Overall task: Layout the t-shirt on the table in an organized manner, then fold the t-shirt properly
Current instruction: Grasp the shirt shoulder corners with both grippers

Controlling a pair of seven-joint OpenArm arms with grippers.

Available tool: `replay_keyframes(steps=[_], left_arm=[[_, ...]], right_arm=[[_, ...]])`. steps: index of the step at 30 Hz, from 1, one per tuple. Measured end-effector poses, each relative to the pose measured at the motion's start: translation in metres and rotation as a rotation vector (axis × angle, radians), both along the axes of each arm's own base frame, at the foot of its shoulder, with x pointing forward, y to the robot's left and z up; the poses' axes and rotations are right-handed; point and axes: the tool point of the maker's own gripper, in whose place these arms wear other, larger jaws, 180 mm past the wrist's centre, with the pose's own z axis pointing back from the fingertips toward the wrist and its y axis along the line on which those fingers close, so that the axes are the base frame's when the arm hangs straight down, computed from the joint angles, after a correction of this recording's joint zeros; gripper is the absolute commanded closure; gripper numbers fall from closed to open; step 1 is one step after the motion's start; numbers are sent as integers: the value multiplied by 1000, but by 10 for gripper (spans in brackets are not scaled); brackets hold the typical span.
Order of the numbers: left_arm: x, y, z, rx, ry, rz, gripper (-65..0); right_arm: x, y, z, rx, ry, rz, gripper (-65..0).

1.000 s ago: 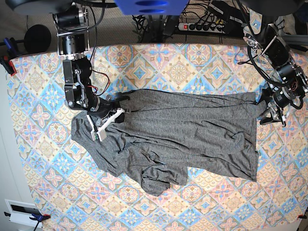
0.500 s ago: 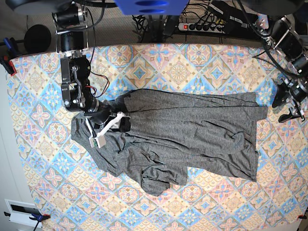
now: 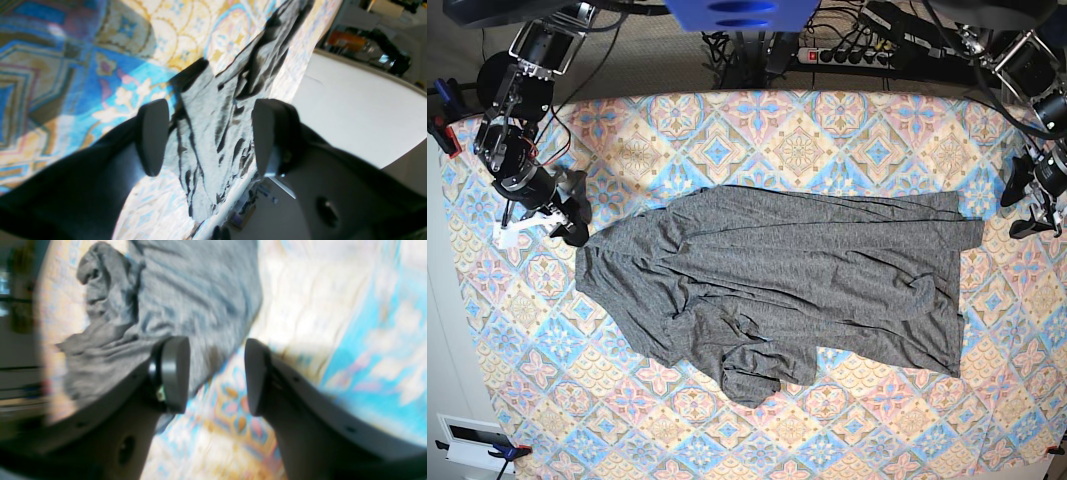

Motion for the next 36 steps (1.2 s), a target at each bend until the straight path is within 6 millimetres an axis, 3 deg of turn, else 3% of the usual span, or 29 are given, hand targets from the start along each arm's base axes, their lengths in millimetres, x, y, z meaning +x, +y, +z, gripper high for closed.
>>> replay_keyframes(steps=[3, 7, 17, 25, 33, 36], left_arm=[[-6, 1, -5, 3, 20, 3, -390], [-8, 0, -5, -1, 20, 0, -390], [-9, 0, -6, 2, 26, 0, -390], [-16, 0, -12, 4, 45, -1, -390], [-17, 0, -12, 3, 46, -1, -388], [-17, -1, -13, 4, 53, -7, -388]], right_arm=[[-11, 2, -17, 67, 48, -19, -257], [-28, 26, -42, 148, 111, -27, -257], [-19, 91, -46, 215, 104, 89, -257], [-23, 88, -65, 279, 147, 57, -257], [-20, 90, -66, 293, 160, 64, -248], [-15, 94, -66, 265, 179, 96, -150]])
